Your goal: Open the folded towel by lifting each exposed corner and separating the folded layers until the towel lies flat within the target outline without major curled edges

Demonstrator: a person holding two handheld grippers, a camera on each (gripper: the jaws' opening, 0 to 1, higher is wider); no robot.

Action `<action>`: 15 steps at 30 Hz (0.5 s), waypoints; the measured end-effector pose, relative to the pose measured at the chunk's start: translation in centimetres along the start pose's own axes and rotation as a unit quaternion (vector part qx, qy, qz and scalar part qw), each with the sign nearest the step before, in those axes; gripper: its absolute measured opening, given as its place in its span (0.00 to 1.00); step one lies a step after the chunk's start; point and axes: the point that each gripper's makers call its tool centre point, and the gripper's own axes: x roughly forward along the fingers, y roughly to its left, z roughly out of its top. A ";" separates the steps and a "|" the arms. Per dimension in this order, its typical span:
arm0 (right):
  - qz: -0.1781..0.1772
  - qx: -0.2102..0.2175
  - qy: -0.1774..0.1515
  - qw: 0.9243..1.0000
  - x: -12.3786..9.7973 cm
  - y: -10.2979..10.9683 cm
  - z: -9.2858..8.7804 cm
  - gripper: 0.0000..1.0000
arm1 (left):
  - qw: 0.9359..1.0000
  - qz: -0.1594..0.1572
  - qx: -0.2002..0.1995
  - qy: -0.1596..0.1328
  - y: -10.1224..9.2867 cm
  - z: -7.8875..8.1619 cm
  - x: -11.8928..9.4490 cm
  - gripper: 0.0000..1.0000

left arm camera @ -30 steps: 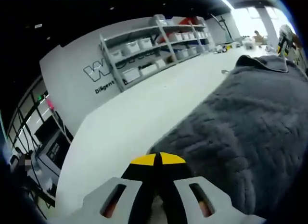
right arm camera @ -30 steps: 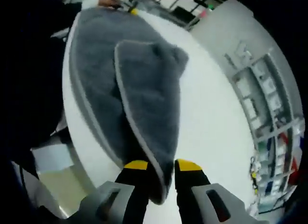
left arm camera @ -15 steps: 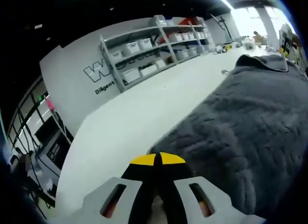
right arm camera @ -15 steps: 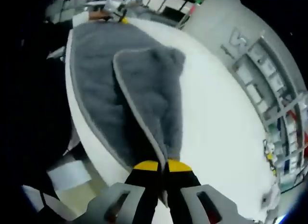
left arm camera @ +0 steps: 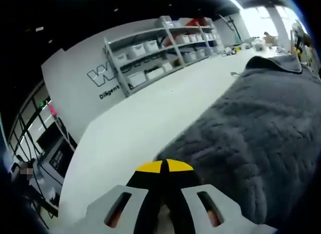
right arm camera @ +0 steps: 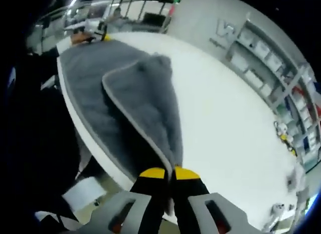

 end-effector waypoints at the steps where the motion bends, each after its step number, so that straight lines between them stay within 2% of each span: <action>1: -0.004 0.006 0.002 1.000 -0.1 -0.3 -0.3 0.00 | 1.000 0.000 0.000 0.000 0.0 0.0 0.0 0.01; 8: -0.017 0.021 0.014 1.000 0.2 -1.6 -1.9 0.00 | 1.000 0.001 0.002 0.000 -0.2 0.1 0.0 0.01; 10: -0.029 0.020 0.016 0.999 0.2 -2.2 -2.0 0.00 | 1.000 0.001 0.003 0.000 -0.2 0.1 0.0 0.01; 15: -0.030 0.023 0.012 0.999 0.4 -2.5 -2.5 0.00 | 1.000 0.001 0.004 0.000 -0.3 0.2 0.0 0.01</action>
